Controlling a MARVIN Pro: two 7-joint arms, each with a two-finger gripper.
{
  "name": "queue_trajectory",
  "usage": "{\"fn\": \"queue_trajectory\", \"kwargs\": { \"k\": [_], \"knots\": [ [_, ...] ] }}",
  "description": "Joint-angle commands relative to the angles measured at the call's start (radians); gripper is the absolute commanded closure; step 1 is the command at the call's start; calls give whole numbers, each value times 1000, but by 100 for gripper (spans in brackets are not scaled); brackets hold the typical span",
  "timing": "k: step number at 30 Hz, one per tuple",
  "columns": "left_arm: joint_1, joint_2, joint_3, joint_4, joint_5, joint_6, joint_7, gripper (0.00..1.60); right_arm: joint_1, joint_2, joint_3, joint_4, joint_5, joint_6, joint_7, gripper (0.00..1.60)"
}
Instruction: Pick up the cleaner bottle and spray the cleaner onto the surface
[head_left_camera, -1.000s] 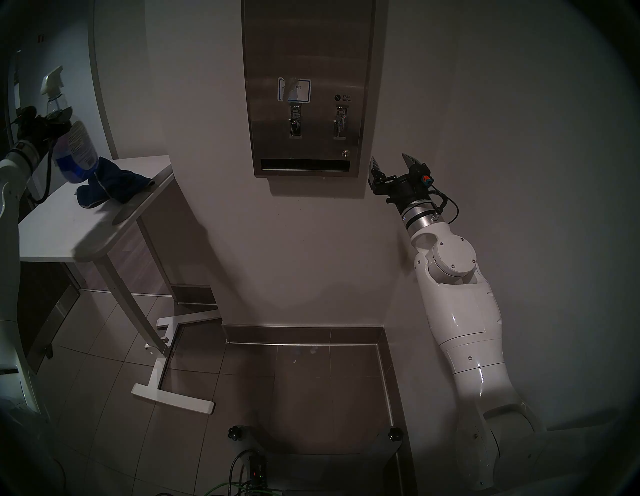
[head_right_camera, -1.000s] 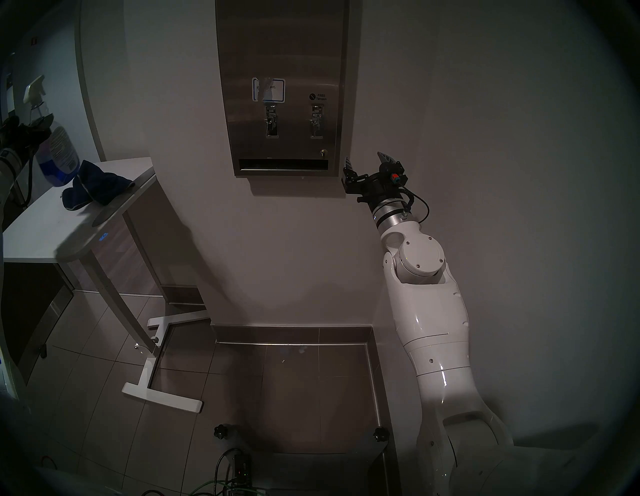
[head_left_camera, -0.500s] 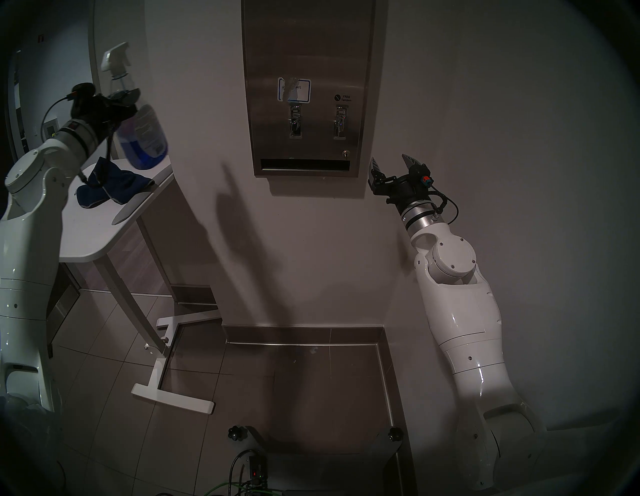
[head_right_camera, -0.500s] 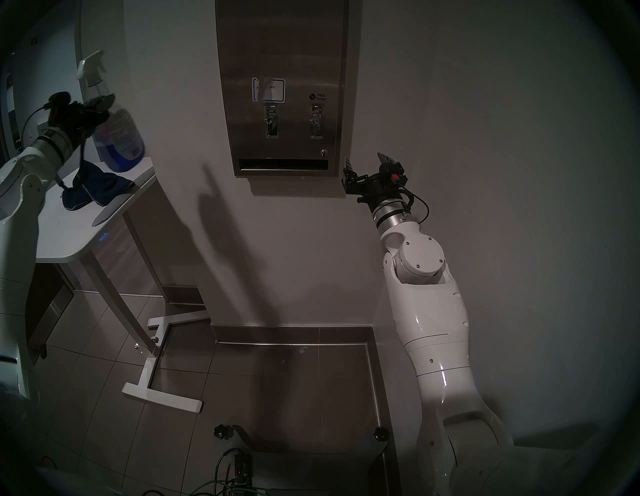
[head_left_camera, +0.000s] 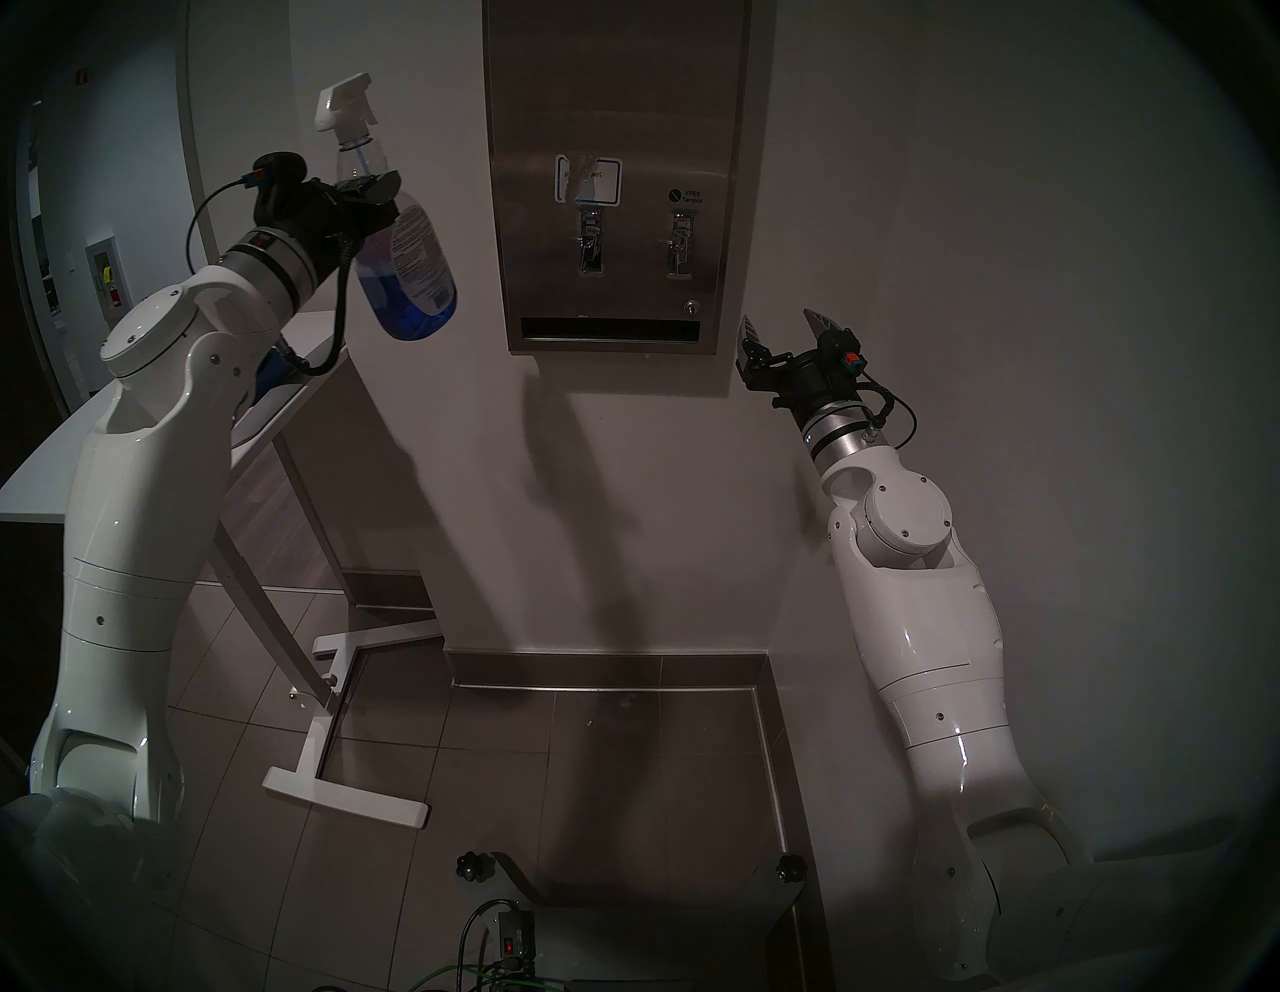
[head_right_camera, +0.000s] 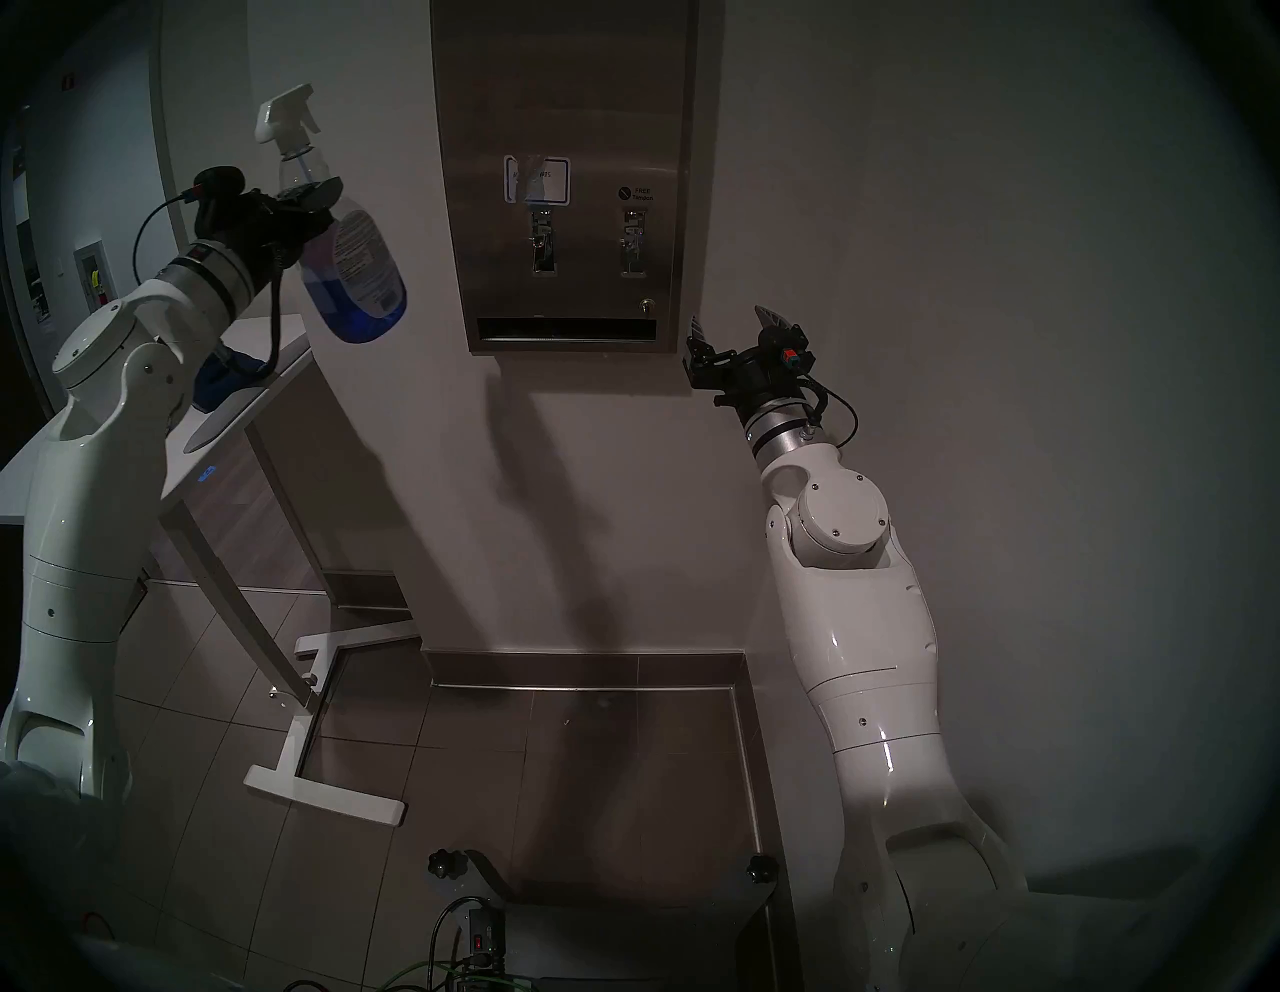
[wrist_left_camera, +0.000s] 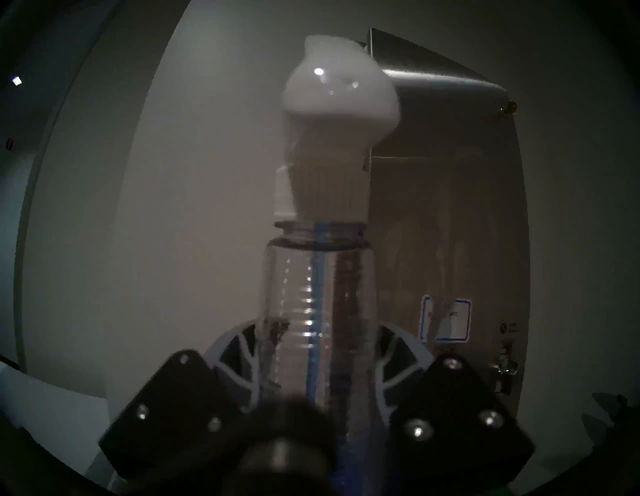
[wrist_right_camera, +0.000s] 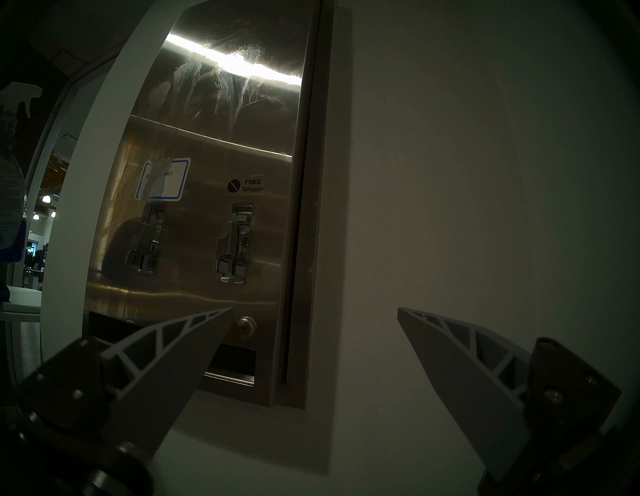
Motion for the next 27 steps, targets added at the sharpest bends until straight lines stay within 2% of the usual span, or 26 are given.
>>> {"fn": "queue_trajectory", "kwargs": {
  "k": [1,2,3,8,9,10,16,18,19,20,27],
  "knots": [
    [-123,-68,21,-43,-5,-24,56,160,33,1,2,-33,-1,-11,1,0],
    [-98,-73,17,-59,-6,-30,63,160,33,1,2,-33,-1,-11,1,0],
    [-118,-80,29,-50,-5,-26,69,160,33,1,2,-33,-1,-11,1,0],
    [-126,-113,58,-61,0,-27,94,160,33,1,2,-33,0,-11,1,0],
    [-151,-121,72,-49,3,-22,100,160,33,1,2,-33,0,-11,0,0],
    [-130,-124,72,-64,7,-29,101,160,33,1,2,-33,0,-11,0,0],
    [-163,-151,117,-55,29,-27,108,160,33,2,1,-33,1,-11,0,0],
    [-168,-153,131,-55,43,-26,104,160,33,2,1,-33,1,-11,0,0],
    [-194,-152,149,-41,56,-21,102,160,33,2,1,-33,1,-11,0,0],
    [-161,-151,143,-60,66,-29,98,160,33,2,1,-34,1,-11,0,0],
    [-204,-135,187,-27,149,-25,72,160,33,3,1,-34,2,-11,-1,0]
  ]
}}
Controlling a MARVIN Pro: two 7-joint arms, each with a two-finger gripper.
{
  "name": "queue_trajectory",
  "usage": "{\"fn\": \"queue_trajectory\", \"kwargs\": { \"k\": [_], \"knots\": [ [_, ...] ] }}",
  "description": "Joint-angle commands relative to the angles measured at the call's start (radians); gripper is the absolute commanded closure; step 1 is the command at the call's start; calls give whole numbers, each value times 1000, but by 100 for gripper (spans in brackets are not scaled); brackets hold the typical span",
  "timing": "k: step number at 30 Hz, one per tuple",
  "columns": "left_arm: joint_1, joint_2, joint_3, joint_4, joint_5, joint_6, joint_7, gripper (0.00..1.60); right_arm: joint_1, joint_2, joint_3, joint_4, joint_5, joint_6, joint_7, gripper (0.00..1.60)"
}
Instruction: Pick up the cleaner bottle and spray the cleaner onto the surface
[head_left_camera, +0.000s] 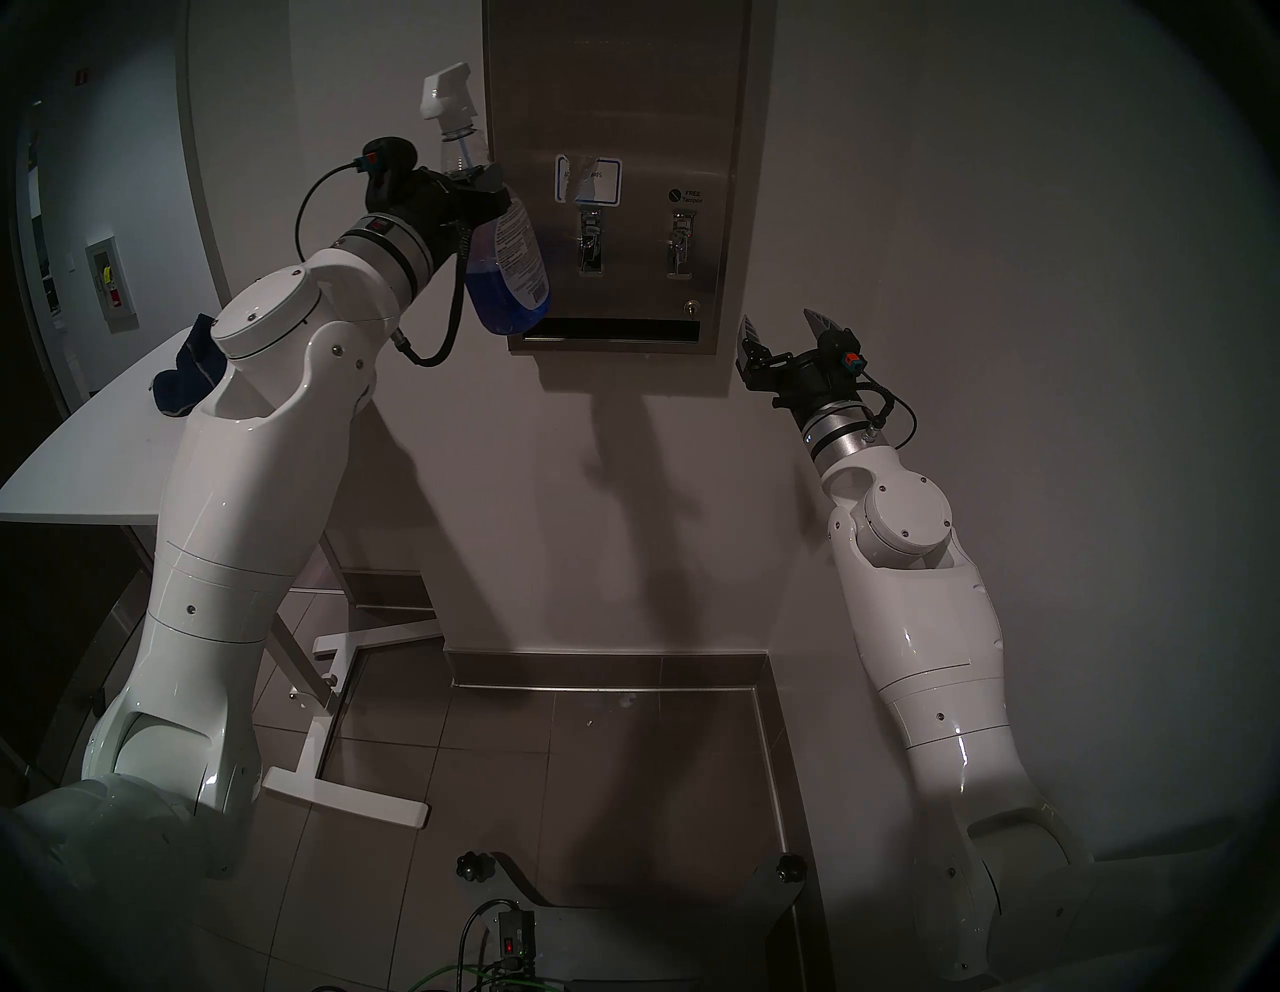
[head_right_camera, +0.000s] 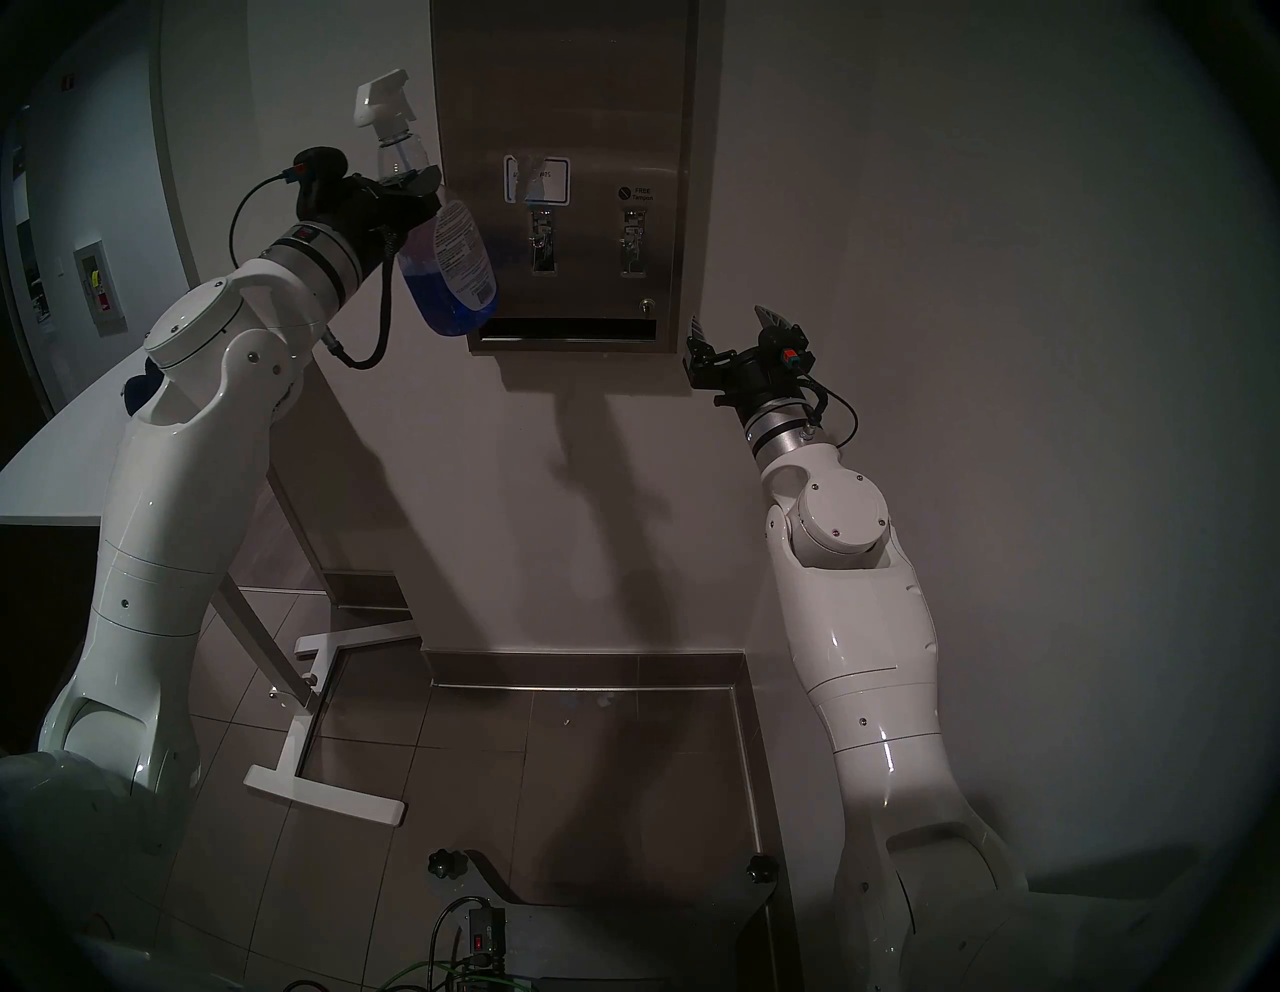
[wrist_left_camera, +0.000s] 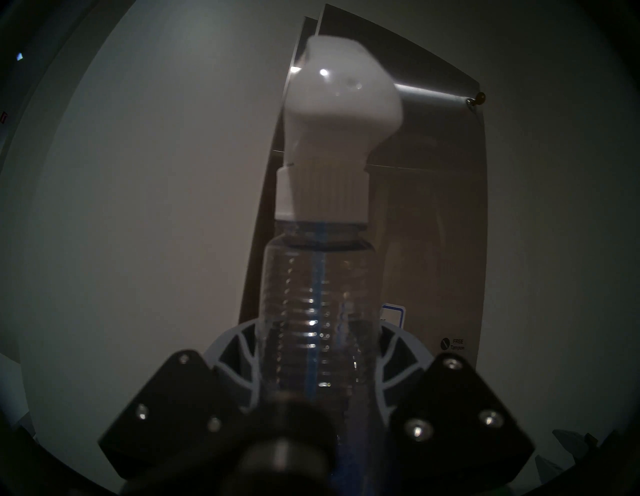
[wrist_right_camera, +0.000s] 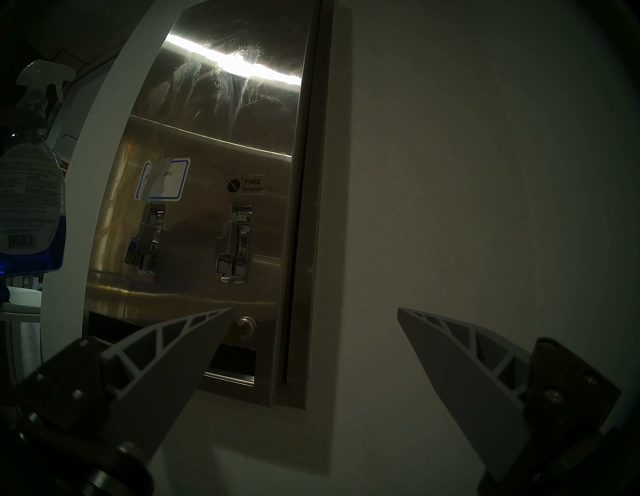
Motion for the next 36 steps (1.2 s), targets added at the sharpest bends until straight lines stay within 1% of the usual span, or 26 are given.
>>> {"fn": "queue_trajectory", "kwargs": {
  "k": [1,2,3,5,7,9,10,13,14,15,16,21,22,24,25,28,29,30,31,32,35,36],
  "knots": [
    [-109,6,-2,-10,75,-28,-33,160,33,1,2,-34,-1,-11,1,0],
    [-127,7,5,5,82,-25,-35,160,33,1,2,-34,-1,-11,1,0],
    [-102,6,-5,-8,95,-32,-40,160,33,1,2,-34,-1,-11,1,0],
    [-126,6,4,11,115,-29,-47,160,33,1,2,-34,-1,-11,1,0],
    [-134,7,7,19,137,-28,-55,160,33,2,2,-34,-1,-11,1,0],
    [-125,4,2,19,155,-32,-63,160,33,2,2,-34,0,-11,1,0],
    [-142,4,9,32,166,-29,-68,160,33,2,2,-34,0,-11,1,0],
    [-148,-2,9,41,191,-32,-80,160,33,2,2,-34,0,-11,0,0],
    [-169,-4,18,56,198,-28,-83,160,33,2,2,-34,0,-11,0,0],
    [-145,-8,8,44,206,-35,-87,160,33,2,1,-34,0,-11,0,0],
    [-162,-10,15,57,215,-32,-91,160,33,2,1,-34,0,-11,0,0],
    [-182,-30,20,78,243,-32,-109,160,33,3,1,-34,1,-11,0,0],
    [-198,-35,27,90,249,-30,-115,160,33,3,1,-34,1,-11,0,0],
    [-173,-46,17,77,260,-37,-123,160,33,3,1,-34,1,-11,0,0],
    [-198,-49,27,93,263,-32,-126,160,33,3,1,-34,1,-11,0,0],
    [-200,-64,27,96,278,-34,-136,160,33,3,1,-34,1,-11,0,0],
    [-213,-69,32,106,283,-32,-140,160,33,3,1,-34,1,-11,0,0],
    [-202,-74,27,100,288,-35,-143,160,33,3,0,-34,1,-11,-1,0],
    [-226,-77,35,117,293,-31,-148,160,33,3,0,-34,1,-11,-1,0],
    [-207,-82,27,107,298,-36,-151,160,33,3,0,-34,1,-11,-1,0],
    [-233,-93,33,131,311,-33,-164,160,33,4,0,-34,2,-11,-1,0],
    [-224,-99,26,126,317,-37,-169,160,33,4,0,-34,2,-11,-1,0]
  ]
}}
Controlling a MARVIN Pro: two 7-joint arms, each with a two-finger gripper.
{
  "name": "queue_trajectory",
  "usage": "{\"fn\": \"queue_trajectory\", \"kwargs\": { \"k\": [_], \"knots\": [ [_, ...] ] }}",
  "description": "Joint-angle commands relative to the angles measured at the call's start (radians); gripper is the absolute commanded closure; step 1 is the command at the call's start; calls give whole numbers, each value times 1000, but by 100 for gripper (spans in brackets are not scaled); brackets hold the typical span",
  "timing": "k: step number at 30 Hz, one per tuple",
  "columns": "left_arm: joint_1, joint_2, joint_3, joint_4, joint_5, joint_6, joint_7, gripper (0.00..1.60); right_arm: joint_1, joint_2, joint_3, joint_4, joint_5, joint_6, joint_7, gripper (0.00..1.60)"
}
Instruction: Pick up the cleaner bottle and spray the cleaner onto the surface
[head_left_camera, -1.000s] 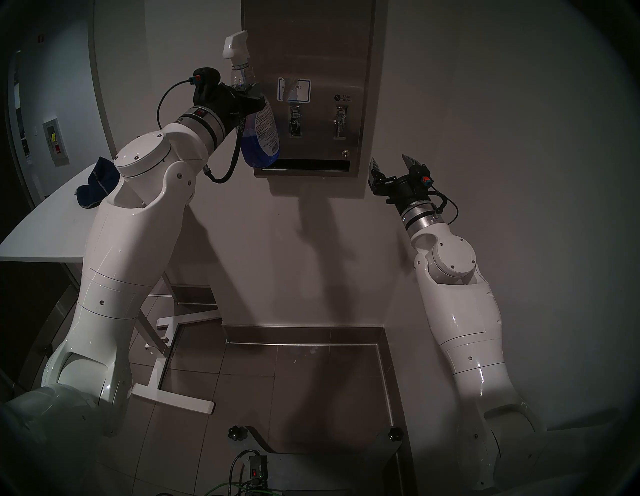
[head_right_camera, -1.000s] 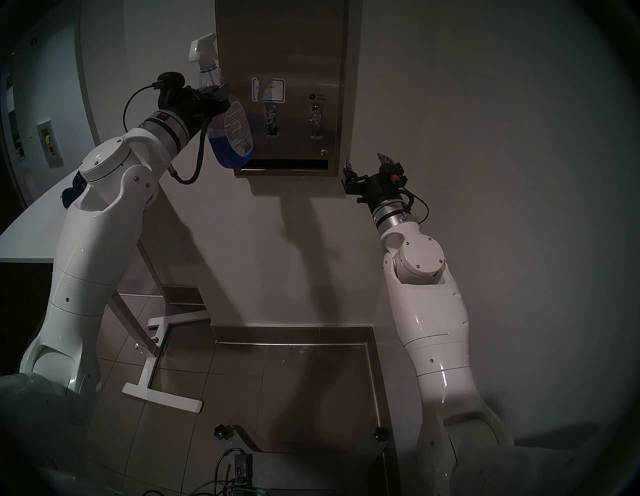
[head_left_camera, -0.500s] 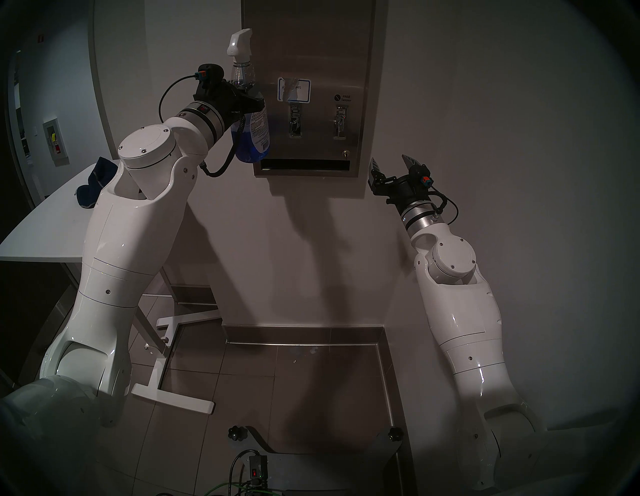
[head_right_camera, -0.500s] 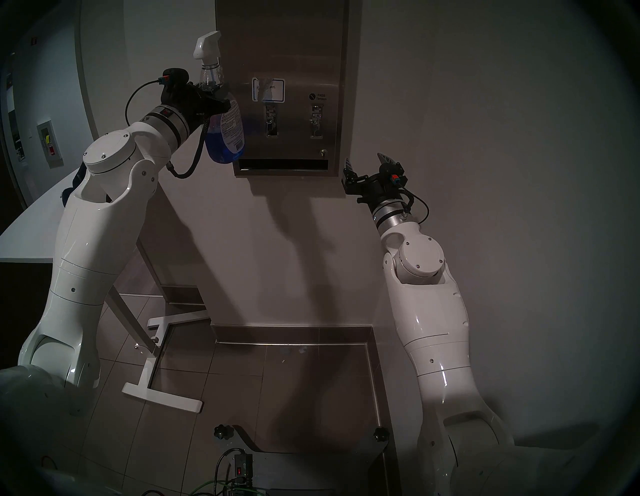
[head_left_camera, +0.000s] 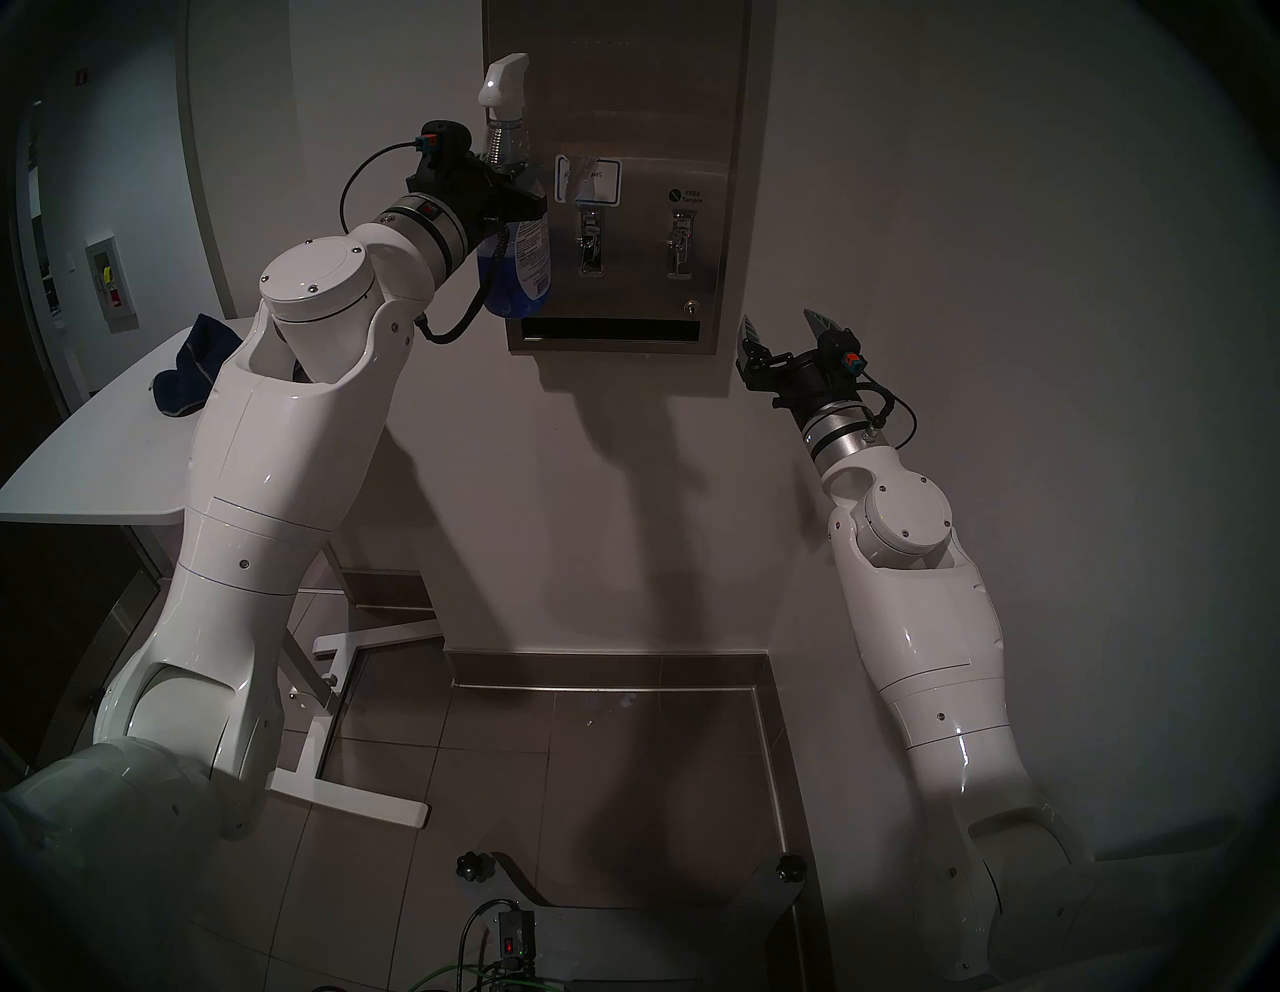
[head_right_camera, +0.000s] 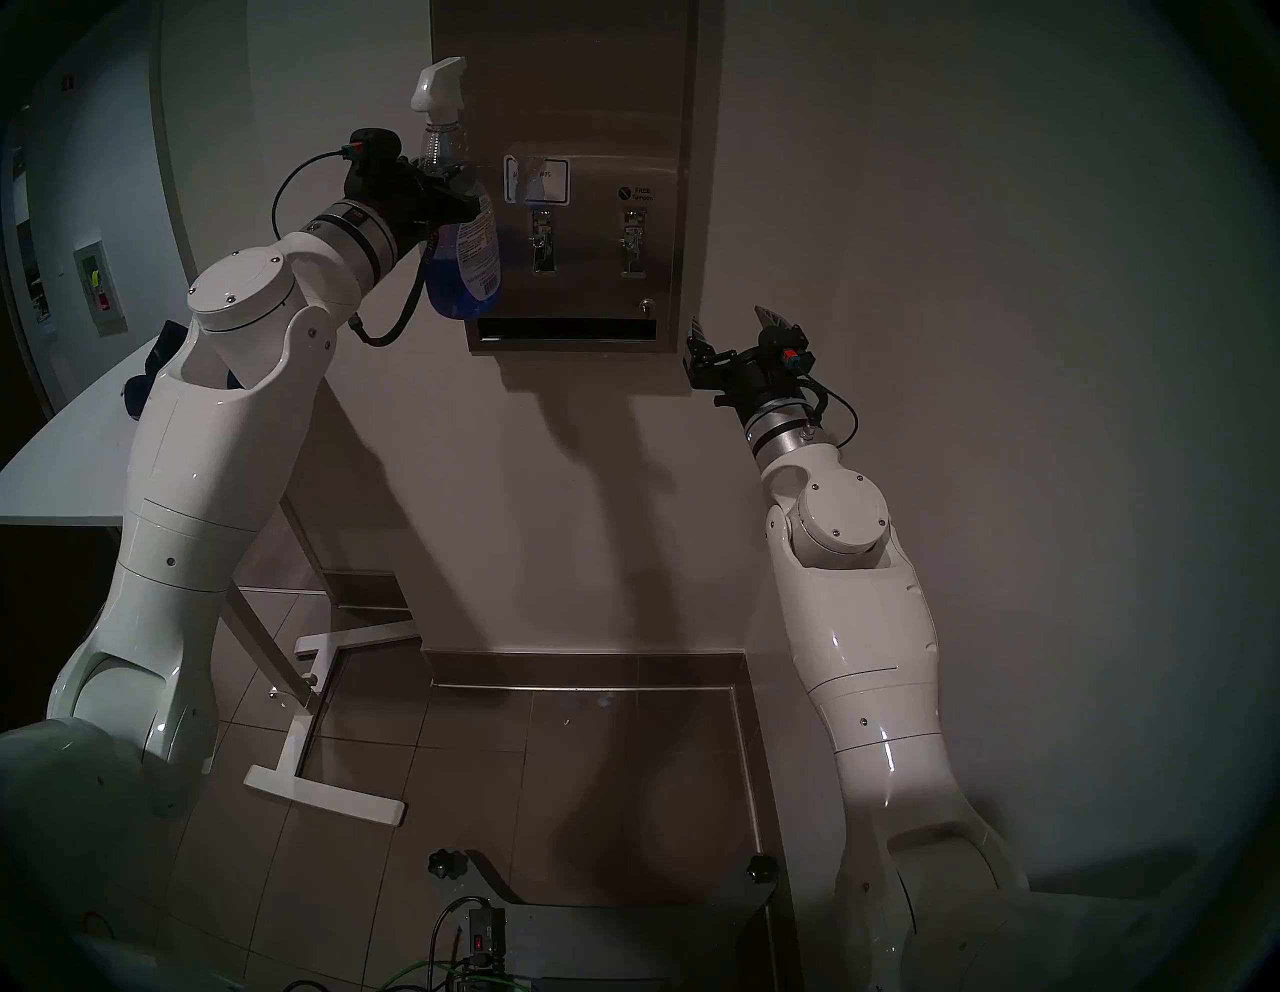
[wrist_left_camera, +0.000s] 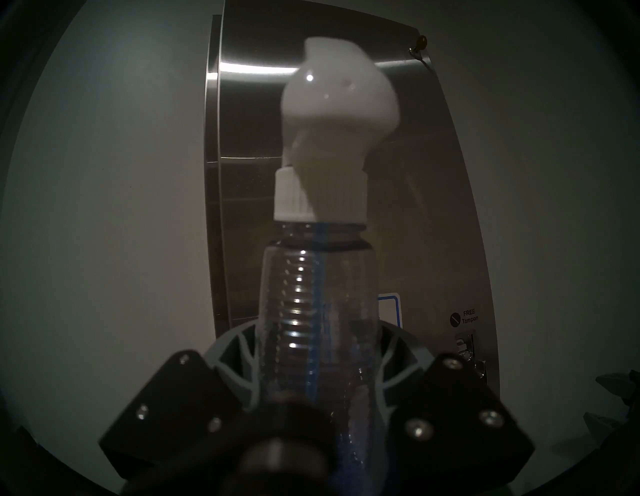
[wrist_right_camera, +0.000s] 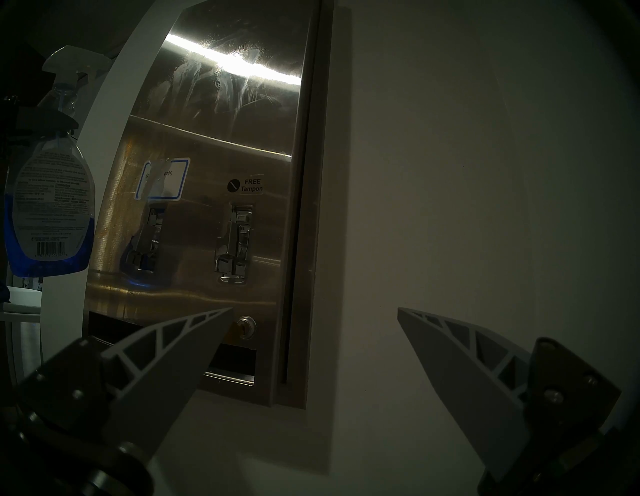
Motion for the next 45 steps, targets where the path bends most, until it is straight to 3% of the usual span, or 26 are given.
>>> {"fn": "queue_trajectory", "kwargs": {
  "k": [1,24,31,36,45],
  "knots": [
    [-117,-39,-16,0,33,-35,-22,160,33,1,2,-35,-1,-11,1,0],
    [-178,-119,-58,73,79,-33,-91,160,33,3,1,-38,-1,-11,0,0],
    [-207,-116,-46,100,85,-17,-100,160,127,54,33,-107,0,-12,40,0],
    [-208,-118,-47,107,90,-12,-107,160,142,48,38,-148,9,-15,65,0],
    [-229,-126,-48,129,101,-6,-121,160,220,28,-8,-190,43,55,129,0]
  ]
}}
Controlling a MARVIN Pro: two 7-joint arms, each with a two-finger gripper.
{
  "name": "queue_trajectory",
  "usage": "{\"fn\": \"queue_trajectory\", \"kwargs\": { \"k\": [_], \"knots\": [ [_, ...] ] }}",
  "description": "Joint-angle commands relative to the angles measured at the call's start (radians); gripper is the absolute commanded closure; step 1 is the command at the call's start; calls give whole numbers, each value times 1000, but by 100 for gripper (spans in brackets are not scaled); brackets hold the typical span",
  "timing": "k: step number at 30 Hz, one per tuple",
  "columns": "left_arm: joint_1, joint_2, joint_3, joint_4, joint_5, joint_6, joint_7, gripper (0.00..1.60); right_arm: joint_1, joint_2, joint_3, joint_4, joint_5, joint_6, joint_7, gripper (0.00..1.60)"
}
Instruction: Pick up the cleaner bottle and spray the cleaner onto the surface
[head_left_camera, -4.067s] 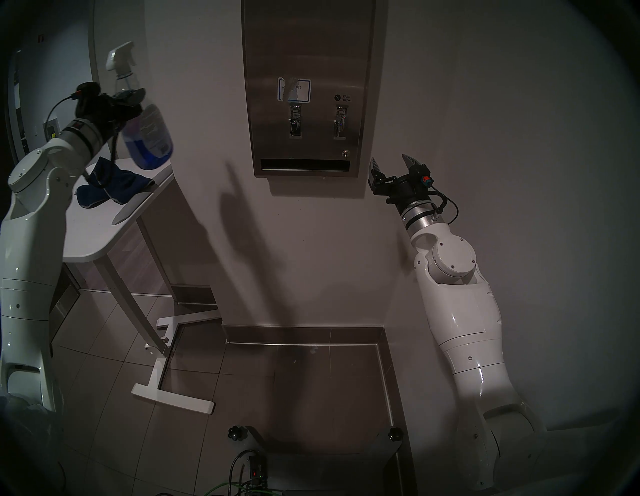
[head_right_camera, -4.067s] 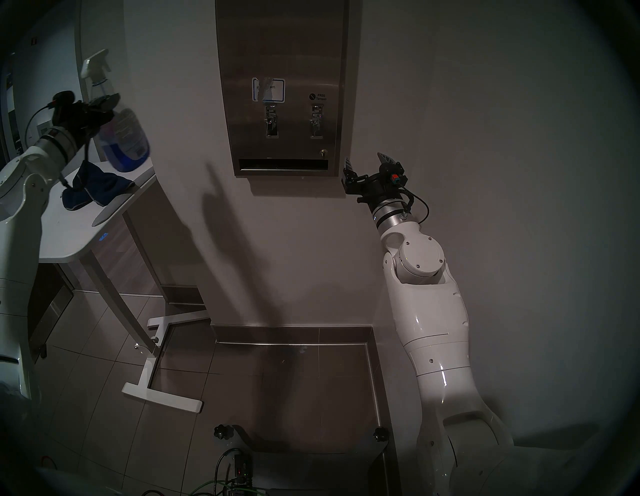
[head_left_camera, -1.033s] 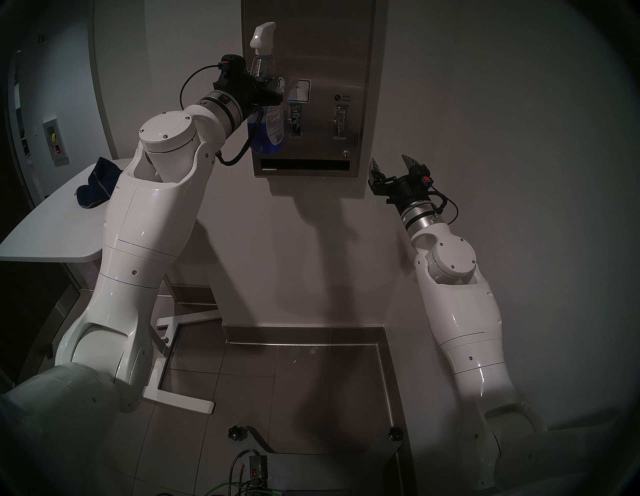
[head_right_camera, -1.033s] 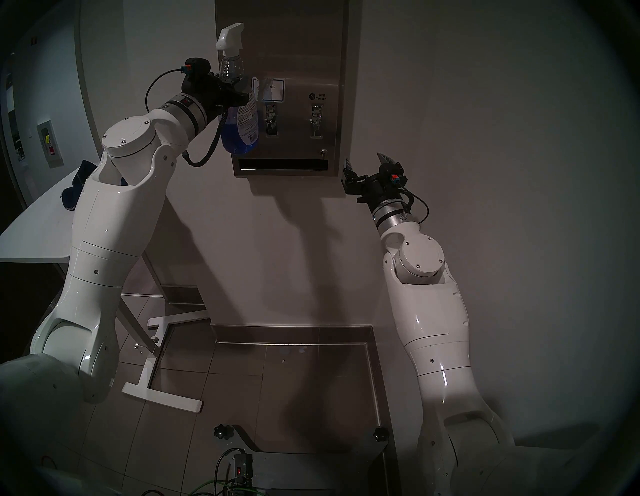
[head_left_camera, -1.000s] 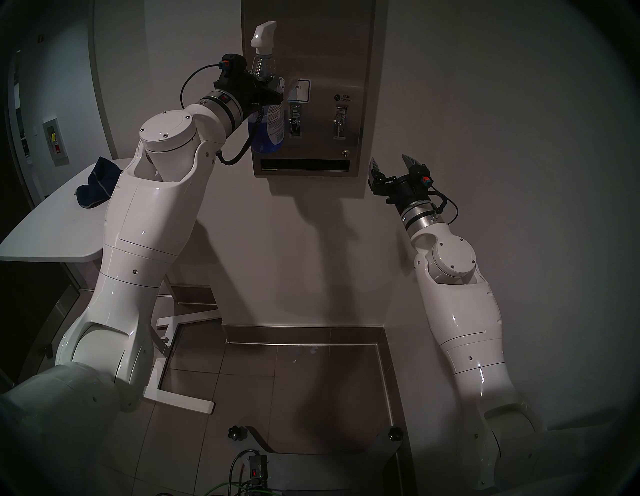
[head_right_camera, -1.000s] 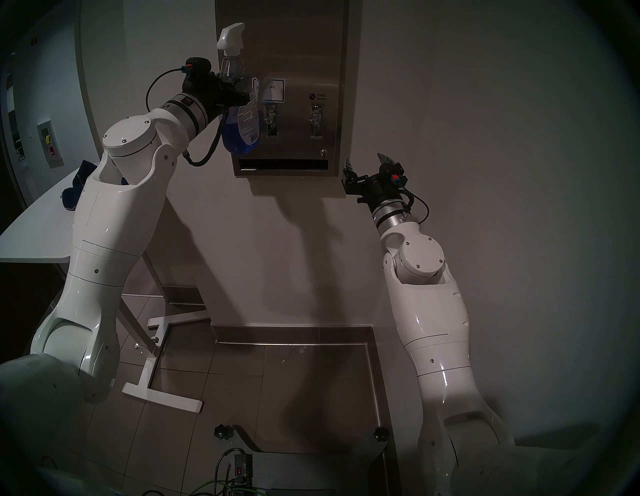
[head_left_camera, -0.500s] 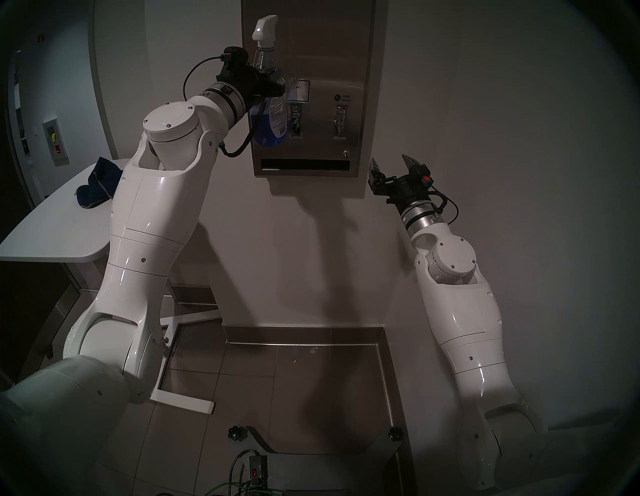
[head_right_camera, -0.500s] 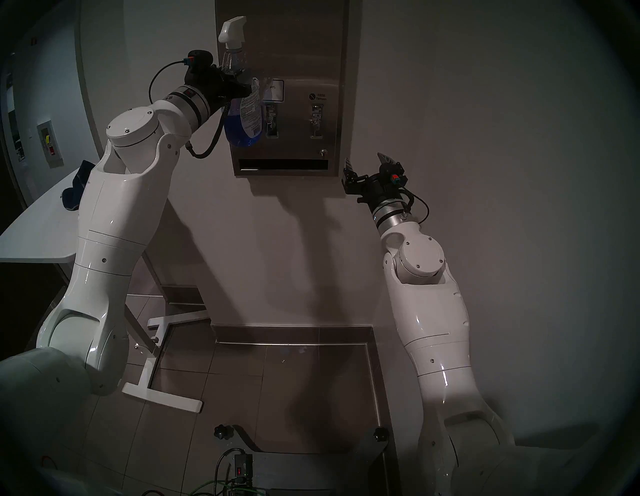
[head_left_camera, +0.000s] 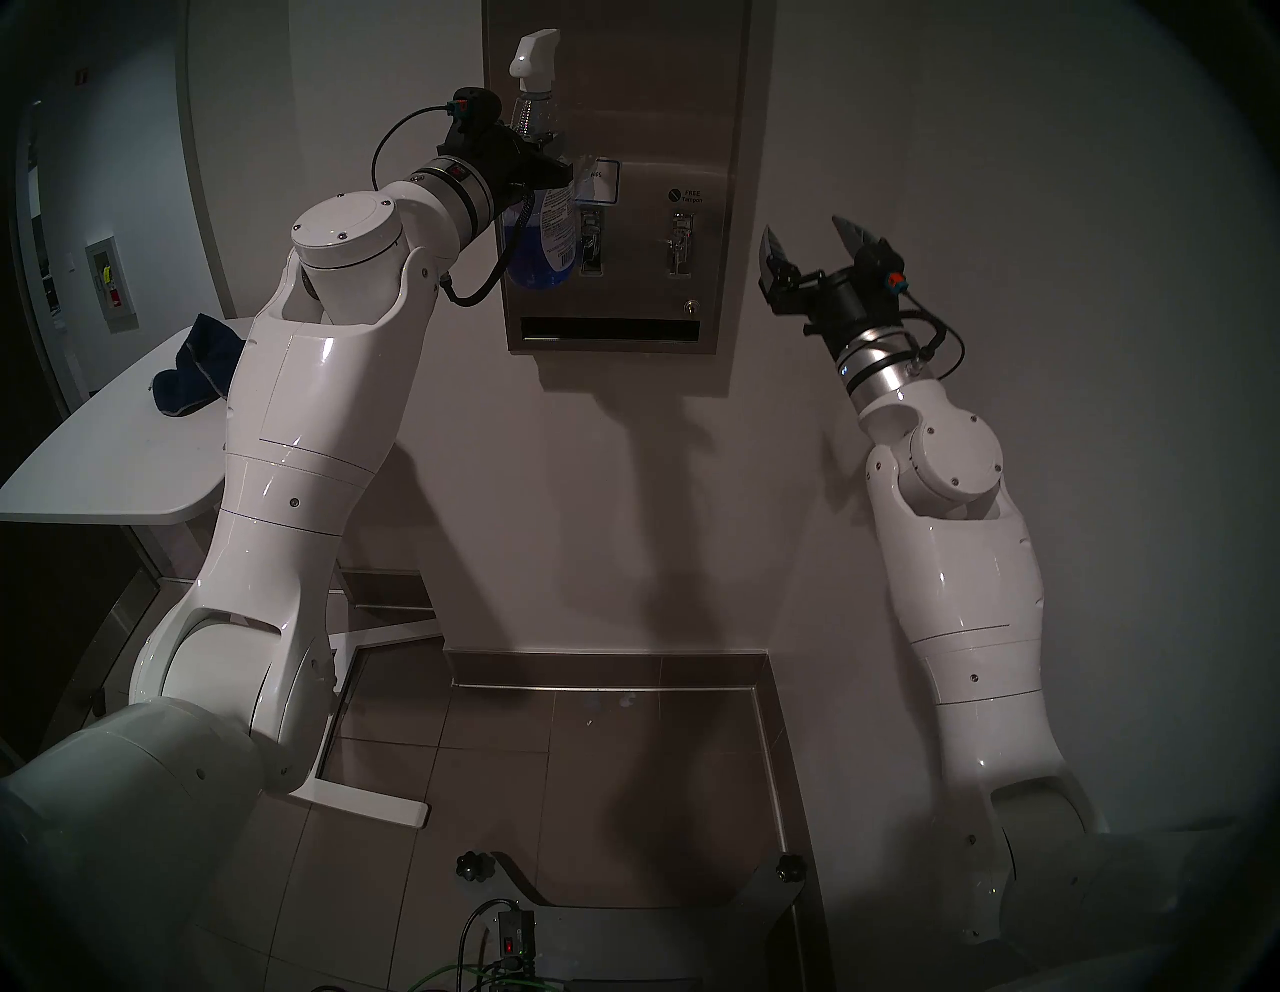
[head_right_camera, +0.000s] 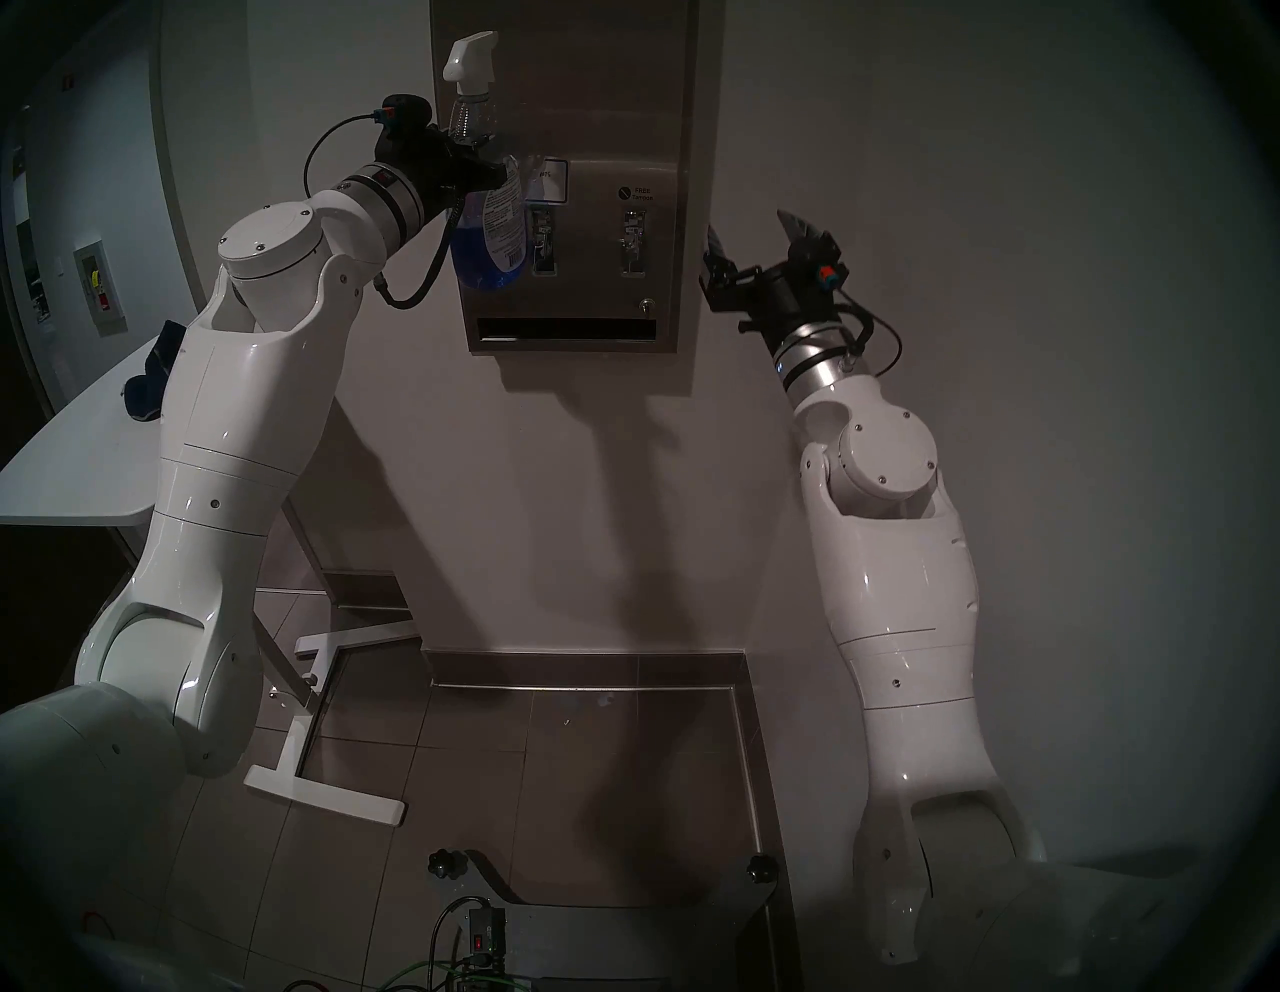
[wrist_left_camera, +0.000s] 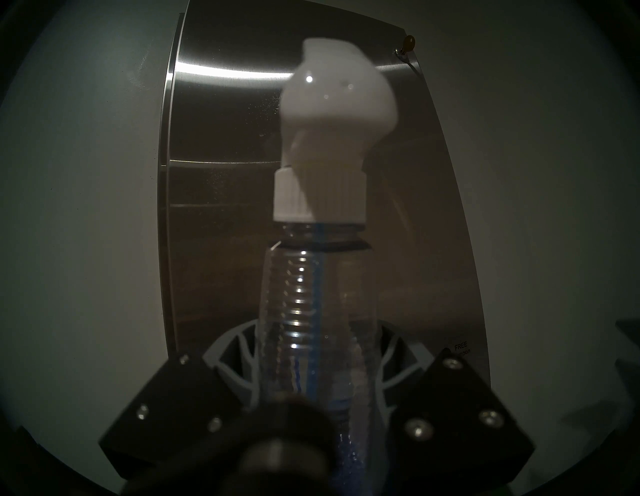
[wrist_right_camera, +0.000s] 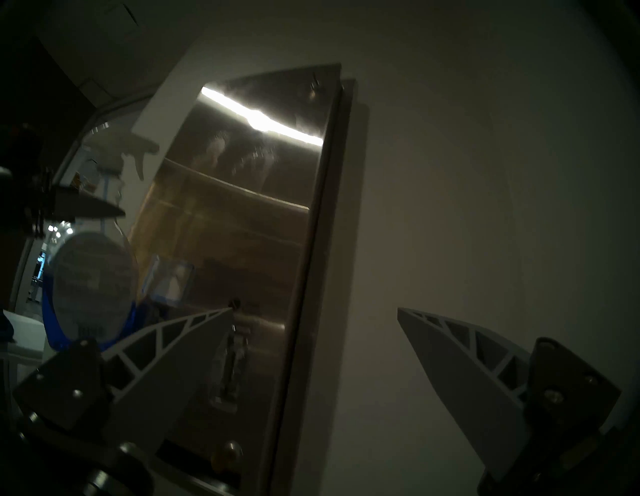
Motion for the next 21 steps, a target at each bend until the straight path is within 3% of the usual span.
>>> {"fn": "queue_trajectory", "kwargs": {
  "k": [1,21],
  "knots": [
    [-98,-9,-19,-22,0,-22,0,160,113,-14,-31,-58,23,37,41,0],
    [-105,-17,-23,-3,21,-8,-28,160,261,-85,-105,-40,90,192,164,0]
  ]
}}
